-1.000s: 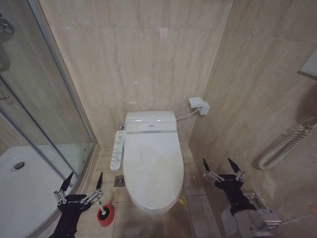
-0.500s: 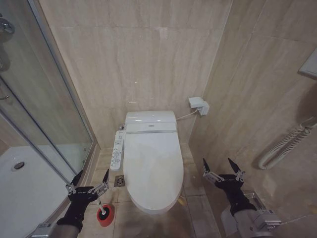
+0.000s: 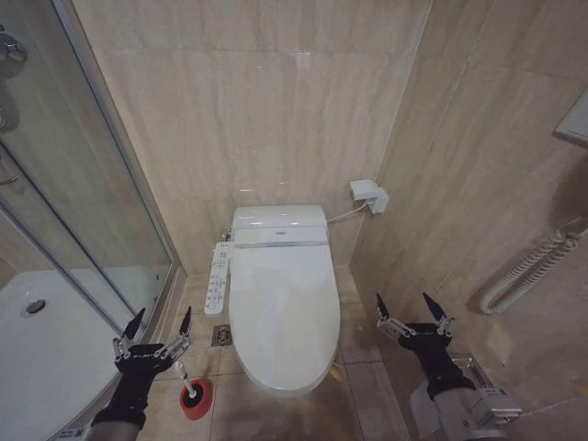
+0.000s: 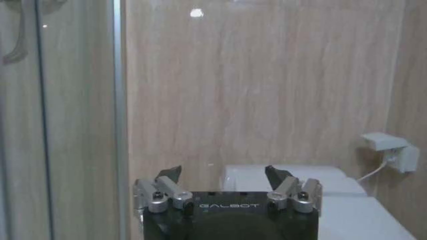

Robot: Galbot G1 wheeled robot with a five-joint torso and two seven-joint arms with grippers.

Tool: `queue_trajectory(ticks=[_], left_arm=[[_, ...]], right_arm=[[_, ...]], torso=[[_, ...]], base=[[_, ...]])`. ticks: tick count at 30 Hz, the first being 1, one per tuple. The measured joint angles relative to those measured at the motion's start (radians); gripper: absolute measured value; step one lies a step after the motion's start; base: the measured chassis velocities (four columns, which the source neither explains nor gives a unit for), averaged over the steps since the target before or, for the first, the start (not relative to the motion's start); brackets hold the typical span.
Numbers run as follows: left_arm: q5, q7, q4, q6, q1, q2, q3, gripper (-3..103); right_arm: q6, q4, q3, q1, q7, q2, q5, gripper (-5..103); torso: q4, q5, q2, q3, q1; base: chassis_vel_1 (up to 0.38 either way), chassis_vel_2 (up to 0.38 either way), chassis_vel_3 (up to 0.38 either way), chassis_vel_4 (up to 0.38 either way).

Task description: Open the toilet lid, clean the toilet bowl with a toilet brush, close the toilet lid, and flush.

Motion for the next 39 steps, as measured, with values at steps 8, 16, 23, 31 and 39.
queue_trajectory(ticks=[8,16,23,31,39], left_arm=[[-0.005,0.029,0.016,-0.046,-0.009,0.0,0.0,86],[-0.019,0.037,0.017,-0.043,-0.01,0.006,0.0,97],[-0.024,0.038,0.019,-0.039,-0.013,0.007,0.003,100],[-0.028,0.046,0.018,-0.035,-0.013,0.006,0.008,100],[-0.032,0.05,0.016,-0.036,-0.011,0.005,0.01,99]], right_arm=[[0.0,0.0,0.0,0.0,0.0,0.0,0.0,100],[0.0,0.0,0.0,0.0,0.0,0.0,0.0,100],[0.0,0.0,0.0,0.0,0.0,0.0,0.0,100],[0.0,0.0,0.0,0.0,0.0,0.0,0.0,100],[0.0,0.0,0.0,0.0,0.0,0.0,0.0,100]], torso=[[0.0,0.0,0.0,0.0,0.0],[0.0,0.0,0.0,0.0,0.0],[0.0,0.0,0.0,0.0,0.0],[0.0,0.0,0.0,0.0,0.0],[0.0,-0.0001,0.0,0.0,0.0]], base=[[0.0,0.0,0.0,0.0],[0.0,0.0,0.0,0.0],[0.0,0.0,0.0,0.0],[0.0,0.0,0.0,0.0],[0.0,0.0,0.0,0.0]])
